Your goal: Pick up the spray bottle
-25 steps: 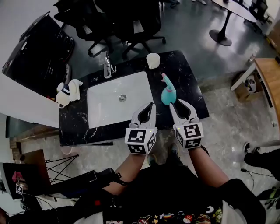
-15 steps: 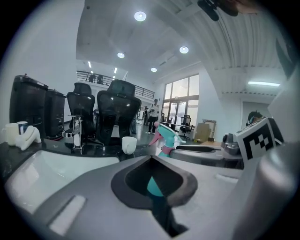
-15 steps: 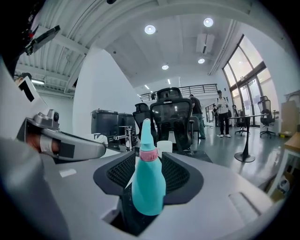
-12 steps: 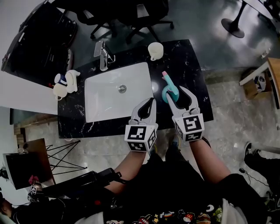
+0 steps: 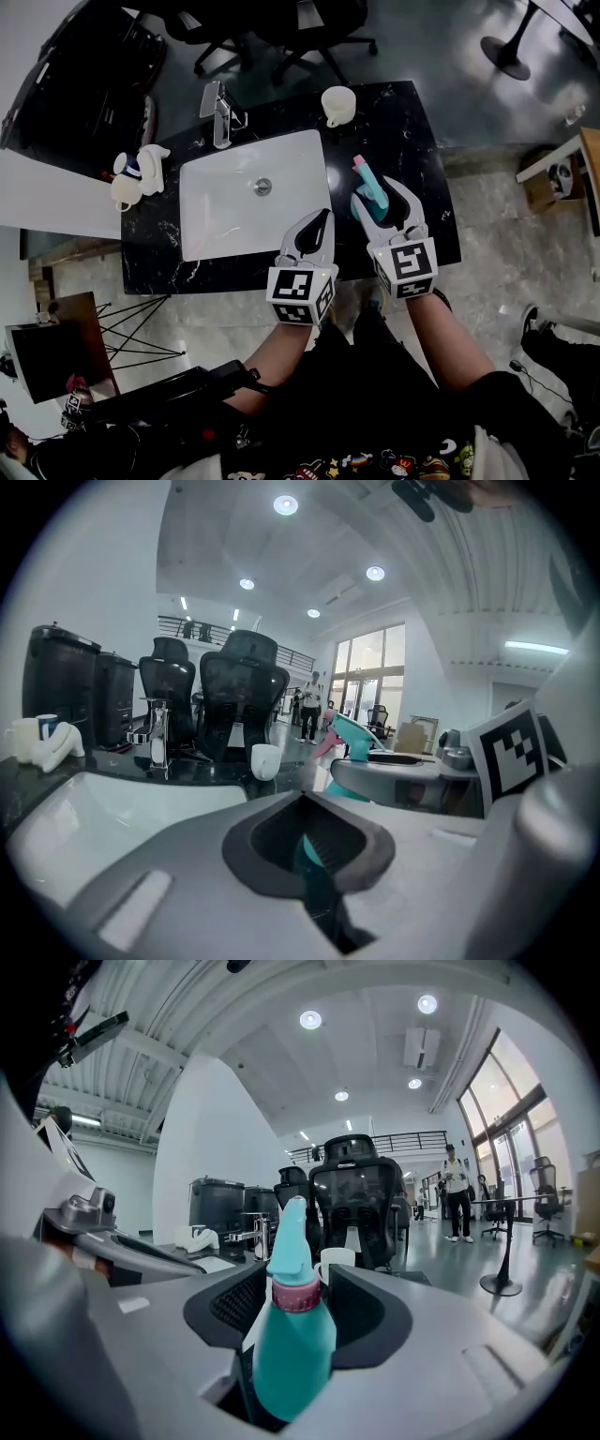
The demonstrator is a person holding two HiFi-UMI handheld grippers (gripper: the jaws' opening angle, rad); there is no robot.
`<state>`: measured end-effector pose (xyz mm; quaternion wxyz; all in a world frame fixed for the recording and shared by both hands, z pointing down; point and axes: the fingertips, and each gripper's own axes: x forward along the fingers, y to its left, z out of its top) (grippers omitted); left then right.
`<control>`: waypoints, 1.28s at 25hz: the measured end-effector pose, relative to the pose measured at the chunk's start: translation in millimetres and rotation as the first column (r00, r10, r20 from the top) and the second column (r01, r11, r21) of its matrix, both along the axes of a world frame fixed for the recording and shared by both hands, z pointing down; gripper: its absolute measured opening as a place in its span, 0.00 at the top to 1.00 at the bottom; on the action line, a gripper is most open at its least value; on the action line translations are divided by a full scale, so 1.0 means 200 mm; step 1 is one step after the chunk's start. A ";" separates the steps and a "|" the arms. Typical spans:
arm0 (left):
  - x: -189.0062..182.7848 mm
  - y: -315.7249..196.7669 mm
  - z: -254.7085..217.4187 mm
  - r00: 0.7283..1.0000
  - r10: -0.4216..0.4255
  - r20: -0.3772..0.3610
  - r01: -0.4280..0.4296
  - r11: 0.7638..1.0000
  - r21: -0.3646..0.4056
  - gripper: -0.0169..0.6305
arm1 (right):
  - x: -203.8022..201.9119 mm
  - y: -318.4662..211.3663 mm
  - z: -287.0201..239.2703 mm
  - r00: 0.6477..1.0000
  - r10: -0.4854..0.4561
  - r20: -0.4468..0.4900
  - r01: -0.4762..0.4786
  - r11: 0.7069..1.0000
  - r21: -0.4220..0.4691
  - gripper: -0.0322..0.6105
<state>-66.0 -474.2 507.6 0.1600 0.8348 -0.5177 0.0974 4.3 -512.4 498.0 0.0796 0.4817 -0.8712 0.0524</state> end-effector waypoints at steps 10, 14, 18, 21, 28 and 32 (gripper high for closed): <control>-0.01 -0.01 -0.01 1.000 0.021 -0.001 -0.021 1.000 0.002 0.97 | 0.00 0.00 -0.05 0.999 0.038 -0.012 -0.037 0.999 0.038 0.67; -0.03 0.01 -0.05 0.999 0.033 -0.003 -0.033 0.999 0.012 0.97 | -0.01 0.02 -0.11 0.999 0.050 -0.010 -0.049 0.998 0.049 0.68; -0.04 0.02 -0.13 0.999 0.050 -0.008 -0.049 0.998 0.045 0.97 | -0.02 0.06 -0.21 0.998 0.057 -0.007 -0.057 0.995 0.080 0.68; -0.04 0.03 -0.20 0.998 0.064 -0.014 -0.062 0.995 0.077 0.97 | -0.02 0.11 -0.29 0.998 0.068 0.003 -0.068 0.992 0.105 0.67; -0.05 0.08 -0.35 0.994 0.108 -0.031 -0.102 0.984 0.146 0.97 | -0.01 0.27 -0.50 0.993 0.110 0.040 -0.116 0.980 0.163 0.67; -0.05 0.14 -0.41 0.989 0.140 -0.046 -0.131 0.977 0.168 0.97 | -0.02 0.38 -0.60 0.989 0.142 0.043 -0.148 0.969 0.200 0.68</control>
